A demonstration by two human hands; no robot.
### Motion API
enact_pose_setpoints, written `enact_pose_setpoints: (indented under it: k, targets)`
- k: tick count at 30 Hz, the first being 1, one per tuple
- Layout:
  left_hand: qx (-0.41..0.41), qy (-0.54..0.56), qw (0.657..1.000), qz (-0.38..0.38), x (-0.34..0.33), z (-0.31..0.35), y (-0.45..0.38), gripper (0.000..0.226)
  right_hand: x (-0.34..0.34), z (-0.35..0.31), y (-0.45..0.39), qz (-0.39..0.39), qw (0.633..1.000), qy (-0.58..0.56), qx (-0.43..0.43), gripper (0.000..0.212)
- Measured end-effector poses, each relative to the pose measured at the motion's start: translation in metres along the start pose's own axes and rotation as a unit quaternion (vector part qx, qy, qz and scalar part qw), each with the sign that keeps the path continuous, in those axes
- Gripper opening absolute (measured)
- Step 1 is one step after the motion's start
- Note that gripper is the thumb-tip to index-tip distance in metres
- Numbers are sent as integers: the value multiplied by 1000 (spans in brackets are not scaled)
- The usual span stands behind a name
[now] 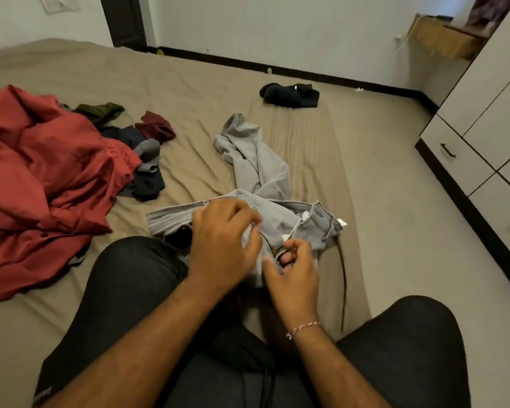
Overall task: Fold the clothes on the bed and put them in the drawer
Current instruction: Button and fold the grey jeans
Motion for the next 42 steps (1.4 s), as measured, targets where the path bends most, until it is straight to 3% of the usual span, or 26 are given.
enact_pose_setpoints:
  k: [2, 4, 6, 13, 16, 19, 24, 28, 32, 38, 42]
  targets:
    - [84, 160, 983, 18, -2, 23, 21, 4, 5, 3, -10, -21, 1000, 20, 2, 39]
    - [234, 258, 935, -62, -17, 37, 50, 10, 10, 2, -20, -51, 996, 56, 39, 29]
    - [302, 267, 900, -167, -35, 35, 70, 12, 16, 0, -27, -68, 990, 101, 69, 19]
    - [241, 186, 938, -165, -48, 32, 61, 8, 24, -7, -33, -27, 972, 191, 135, 11]
    - [211, 151, 955, -145, -49, 34, 65, 11, 23, -15, -33, -32, 943, 295, 149, 9]
    - [237, 133, 947, -169, -53, 28, 64, 26, 21, -18, -32, -64, 914, 370, 152, 10]
    - [255, 101, 944, -185, -63, 18, 53, 25, 21, -10, -27, -84, 956, 262, 99, 8]
    - [242, 77, 946, -201, -64, 18, 47, 24, 20, -6, -25, -77, 970, 212, 95, 13]
    - [237, 86, 941, -225, -51, 21, 48, 29, 32, -15, -23, -23, 974, 188, 126, 26]
    - [179, 134, 933, -281, -30, 35, 74, 17, 66, -27, -45, 93, 972, 185, 110, 20]
    - [145, 102, 929, -326, -30, 37, 82, 20, 53, -18, -46, 20, 976, 170, 138, 18]
Point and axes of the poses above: each hand's wrist, its own y-axis away from the middle knuckle, its own x-axis out of the back of the hand, z = x × y, the point moved 3 cm from there along -y, towards the middle knuckle, and after that the axes turned 13 degrees about -x, right-handed, at the moved point
